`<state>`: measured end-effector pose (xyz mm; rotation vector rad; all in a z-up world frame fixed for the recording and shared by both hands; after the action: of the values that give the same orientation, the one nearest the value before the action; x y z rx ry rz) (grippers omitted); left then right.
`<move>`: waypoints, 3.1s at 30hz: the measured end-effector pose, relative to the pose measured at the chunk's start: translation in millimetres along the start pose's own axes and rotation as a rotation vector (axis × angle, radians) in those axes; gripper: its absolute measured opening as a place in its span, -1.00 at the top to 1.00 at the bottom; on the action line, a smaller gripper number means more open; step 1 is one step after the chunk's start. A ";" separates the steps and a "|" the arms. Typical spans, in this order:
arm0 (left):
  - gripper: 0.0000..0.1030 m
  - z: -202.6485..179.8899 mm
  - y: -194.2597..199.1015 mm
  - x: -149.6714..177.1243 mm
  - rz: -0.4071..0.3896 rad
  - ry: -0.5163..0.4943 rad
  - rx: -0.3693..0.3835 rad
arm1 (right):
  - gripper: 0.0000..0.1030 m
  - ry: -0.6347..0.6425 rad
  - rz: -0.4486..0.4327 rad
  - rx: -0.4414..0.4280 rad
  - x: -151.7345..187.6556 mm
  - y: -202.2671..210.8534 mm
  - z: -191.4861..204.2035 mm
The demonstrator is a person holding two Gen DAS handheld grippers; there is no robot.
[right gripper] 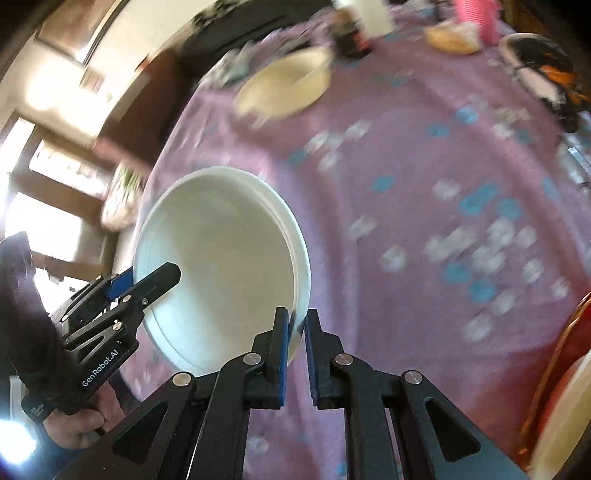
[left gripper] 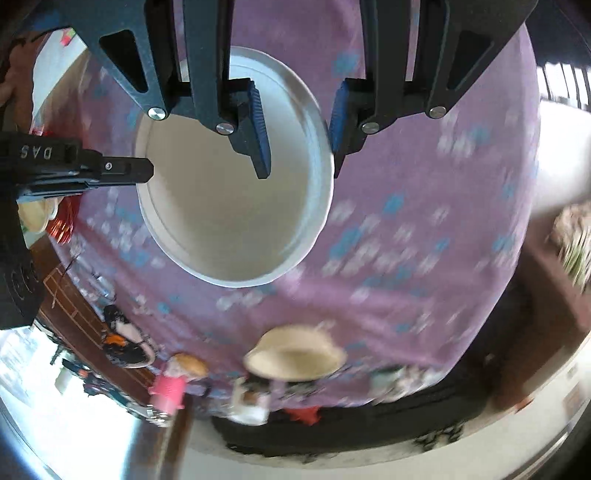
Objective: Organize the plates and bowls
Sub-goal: 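Close the right gripper on the rim of the large white bowl, then lift the white bowl with the right gripper and carry it toward the plate stack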
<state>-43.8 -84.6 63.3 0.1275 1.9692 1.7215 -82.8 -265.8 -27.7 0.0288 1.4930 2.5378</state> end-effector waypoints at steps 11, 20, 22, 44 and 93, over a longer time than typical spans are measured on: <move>0.45 60.7 -10.9 82.4 0.050 0.161 -0.067 | 0.79 0.202 0.122 0.045 24.3 -62.8 73.2; 0.30 75.1 -10.4 74.4 0.006 0.155 -0.071 | 0.75 0.250 0.079 0.128 16.3 -63.3 84.8; 0.20 75.1 -8.5 73.3 -0.003 0.158 -0.063 | 0.75 0.239 0.072 0.130 16.5 -59.1 78.9; 0.56 67.7 -6.0 78.6 -0.035 0.064 -0.106 | 0.77 0.225 0.063 0.086 31.6 -61.1 83.8; 0.56 -39.2 48.5 13.3 -0.190 -0.102 -0.161 | 0.78 0.115 -0.097 0.004 30.9 39.7 21.3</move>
<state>-84.9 -105.5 107.3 -0.0277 1.7041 1.7053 -116.9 -260.6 14.6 -0.1877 1.5015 2.4974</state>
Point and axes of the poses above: each gripper's, at about its wrist camera, not at the fingertips, and y roughly against the way its jaws point, z to its left, x to its underside, the point moved 3 cm from there along -y, roughly the way its jaws point, and after that the axes turned 10 degrees about z, right-handed, at the moved point
